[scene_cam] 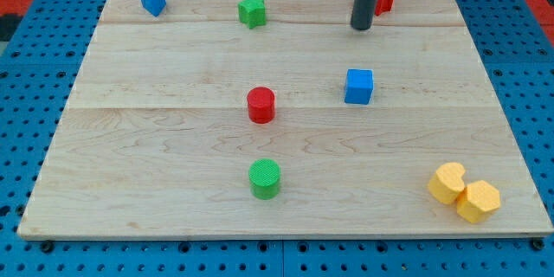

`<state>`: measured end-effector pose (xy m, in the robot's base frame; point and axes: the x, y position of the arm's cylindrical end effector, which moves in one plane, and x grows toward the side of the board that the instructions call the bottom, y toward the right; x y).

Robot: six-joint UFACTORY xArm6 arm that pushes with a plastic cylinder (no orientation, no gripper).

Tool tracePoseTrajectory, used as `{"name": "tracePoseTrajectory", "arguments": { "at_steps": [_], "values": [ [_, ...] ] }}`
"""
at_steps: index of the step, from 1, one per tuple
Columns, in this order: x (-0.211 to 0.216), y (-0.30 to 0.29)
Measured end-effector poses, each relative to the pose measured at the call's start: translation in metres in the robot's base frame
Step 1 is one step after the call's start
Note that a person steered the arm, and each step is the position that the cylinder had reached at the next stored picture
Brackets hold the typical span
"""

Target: Move the green star slightly upwards

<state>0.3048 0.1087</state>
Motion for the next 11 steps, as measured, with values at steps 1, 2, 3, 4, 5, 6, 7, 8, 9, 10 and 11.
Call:
{"name": "tracePoseTrajectory", "arguments": {
  "at_steps": [1, 2, 3, 4, 5, 6, 7, 8, 9, 10, 11],
  "values": [
    [0.015, -0.080],
    [-0.020, -0.126],
    [-0.030, -0.134],
    [-0.012, -0.150],
    [-0.029, -0.180],
    [-0.050, -0.168],
    [-0.050, -0.136],
    [-0.051, -0.141],
    [-0.058, -0.141],
    [-0.061, -0.141],
    [-0.061, -0.141]
  ]
}}
